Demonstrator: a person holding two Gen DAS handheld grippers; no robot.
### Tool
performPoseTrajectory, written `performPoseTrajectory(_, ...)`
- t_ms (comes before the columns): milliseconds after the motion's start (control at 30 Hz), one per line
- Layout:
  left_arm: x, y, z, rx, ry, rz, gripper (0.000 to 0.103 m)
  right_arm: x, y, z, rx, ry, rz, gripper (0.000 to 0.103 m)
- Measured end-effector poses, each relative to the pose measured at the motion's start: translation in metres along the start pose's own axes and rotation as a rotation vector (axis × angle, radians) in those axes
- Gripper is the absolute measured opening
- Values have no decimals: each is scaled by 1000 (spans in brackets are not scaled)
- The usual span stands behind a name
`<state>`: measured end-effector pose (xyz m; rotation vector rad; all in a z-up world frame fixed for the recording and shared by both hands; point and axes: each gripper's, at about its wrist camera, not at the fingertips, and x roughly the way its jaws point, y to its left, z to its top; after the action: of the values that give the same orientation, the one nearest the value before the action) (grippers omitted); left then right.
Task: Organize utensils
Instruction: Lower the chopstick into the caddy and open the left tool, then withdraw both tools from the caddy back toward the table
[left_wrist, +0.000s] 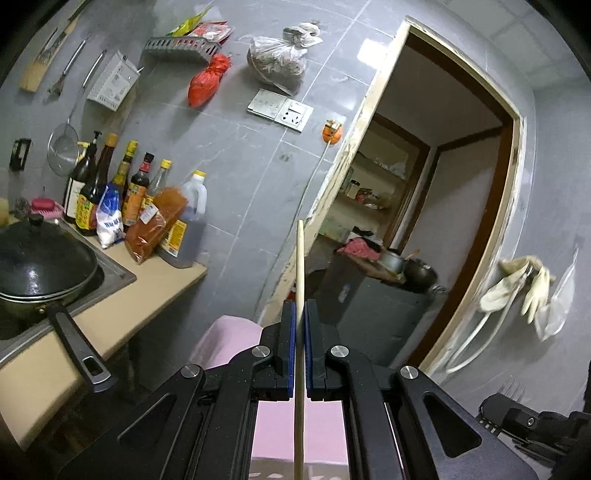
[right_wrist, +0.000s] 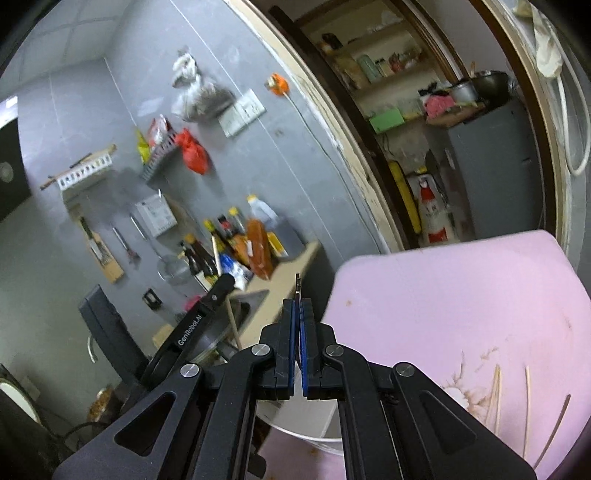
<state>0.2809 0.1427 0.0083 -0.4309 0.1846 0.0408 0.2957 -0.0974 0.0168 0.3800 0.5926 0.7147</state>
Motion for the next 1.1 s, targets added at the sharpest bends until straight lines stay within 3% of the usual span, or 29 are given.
performPoseTrajectory(367, -12, -6, -33, 97, 8, 26, 2, 8, -3, -19, -52, 76, -46, 4)
performPoseTrajectory(633, -27, -9, -45, 157, 102, 20, 3, 1, -1, -24, -65, 92, -31, 10)
performPoseTrajectory(700, -32, -9, -45, 163, 116, 16, 3, -5, 0, -24, -65, 83, -18, 20)
performPoseTrajectory(767, -38, -9, -42, 161, 121, 15, 9, -10, 2, -22, -71, 70, -9, 22)
performPoseTrajectory(833, -43, -9, -38, 146, 127, 8, 31, -15, 6, -19, -78, 53, 2, 27)
performPoseTrajectory(933, -52, -9, -30, 112, 128, 1, 32, -24, 8, -13, -85, 21, 16, 41)
performPoseTrajectory(1000, -58, -13, -23, 114, 132, 4, 34, -34, 9, -8, -89, -13, 18, 59)
performPoseTrajectory(1067, -62, -16, -20, 116, 119, 9, 44, -44, 10, -4, -101, -44, 6, 68)
performPoseTrajectory(1100, -66, -17, -17, 114, 115, 9, 53, -48, 9, -1, -106, -51, -3, 79)
